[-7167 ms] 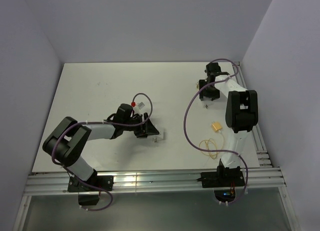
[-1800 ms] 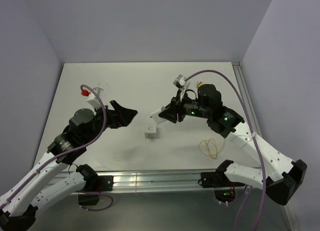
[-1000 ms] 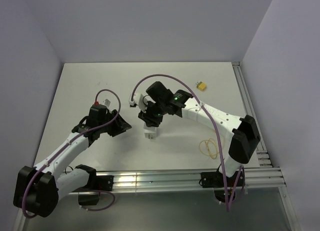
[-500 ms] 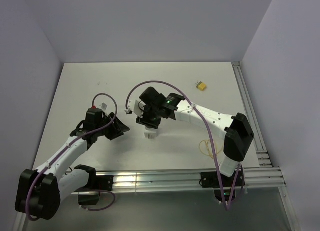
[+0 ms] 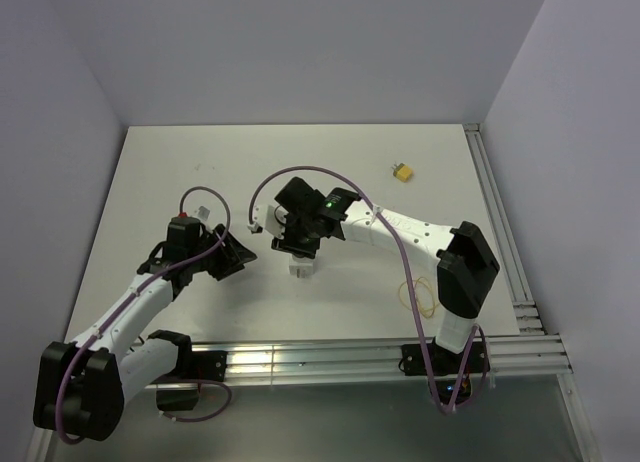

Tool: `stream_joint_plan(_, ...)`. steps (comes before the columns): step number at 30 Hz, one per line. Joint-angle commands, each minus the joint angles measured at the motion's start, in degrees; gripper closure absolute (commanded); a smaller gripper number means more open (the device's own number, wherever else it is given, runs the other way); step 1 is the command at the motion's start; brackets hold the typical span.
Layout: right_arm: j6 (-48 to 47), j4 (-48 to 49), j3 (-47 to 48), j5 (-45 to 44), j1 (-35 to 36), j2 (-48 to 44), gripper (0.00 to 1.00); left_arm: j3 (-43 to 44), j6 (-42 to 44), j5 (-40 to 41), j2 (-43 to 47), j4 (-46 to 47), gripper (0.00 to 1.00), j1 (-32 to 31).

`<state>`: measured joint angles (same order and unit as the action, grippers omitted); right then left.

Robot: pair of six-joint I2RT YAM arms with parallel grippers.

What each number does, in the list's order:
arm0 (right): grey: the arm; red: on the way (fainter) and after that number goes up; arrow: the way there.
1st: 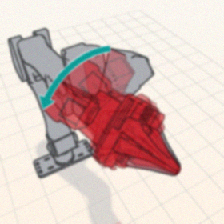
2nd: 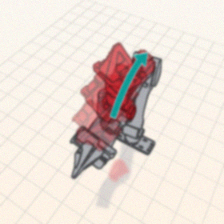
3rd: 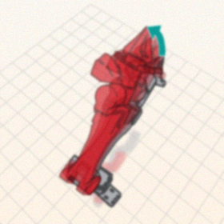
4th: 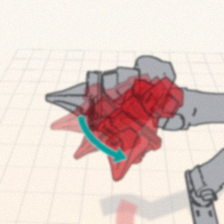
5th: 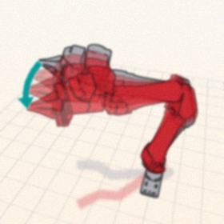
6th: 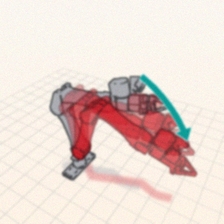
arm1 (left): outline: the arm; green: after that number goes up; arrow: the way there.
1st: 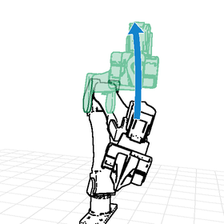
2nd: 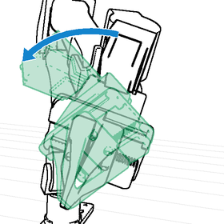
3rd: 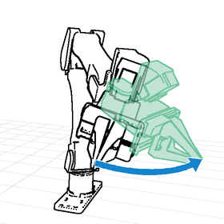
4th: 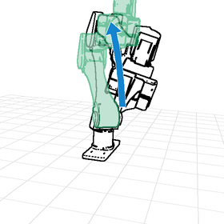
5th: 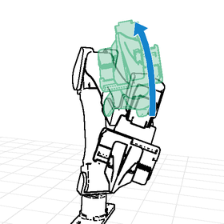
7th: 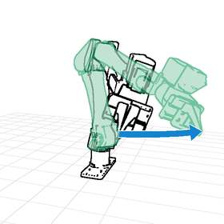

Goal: Insert the plug

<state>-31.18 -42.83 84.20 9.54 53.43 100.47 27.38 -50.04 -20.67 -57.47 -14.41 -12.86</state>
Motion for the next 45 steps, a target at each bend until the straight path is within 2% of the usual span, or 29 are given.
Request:
stream_joint_plan(1, -1.8, 1.5, 2.4, 0.0, 0.0, 0.1, 1.00, -0.2, 1.6, -1.7, 1.1, 1.6, 0.43, 0.7)
stream_joint_plan(25, -3.1, 1.2, 2.3, 1.4, 0.1, 2.8, 1.00, -1.1, 1.8, -3.1, 0.4, 2.8, 0.43, 1.7)
stream_joint_plan(31, 0.6, 6.3, -5.4, 1.5, 0.1, 0.4, 1.00, -1.4, 0.8, -3.8, -0.4, 4.7, 0.45, 1.7)
stream_joint_plan(38, 7.9, 17.1, -19.5, 2.6, 1.2, -4.0, 1.00, -2.2, -0.1, -4.8, -1.8, 6.8, 0.46, 1.7)
stream_joint_plan(40, 7.8, 16.6, -19.3, 2.5, 1.2, -2.8, 1.00, -2.7, -0.3, -4.9, -2.1, 7.4, 0.46, 1.7)
stream_joint_plan(45, 5.0, 6.3, -9.2, 1.1, 1.8, 3.8, 1.00, -3.5, -0.7, -5.3, -2.9, 8.2, 0.46, 1.7)
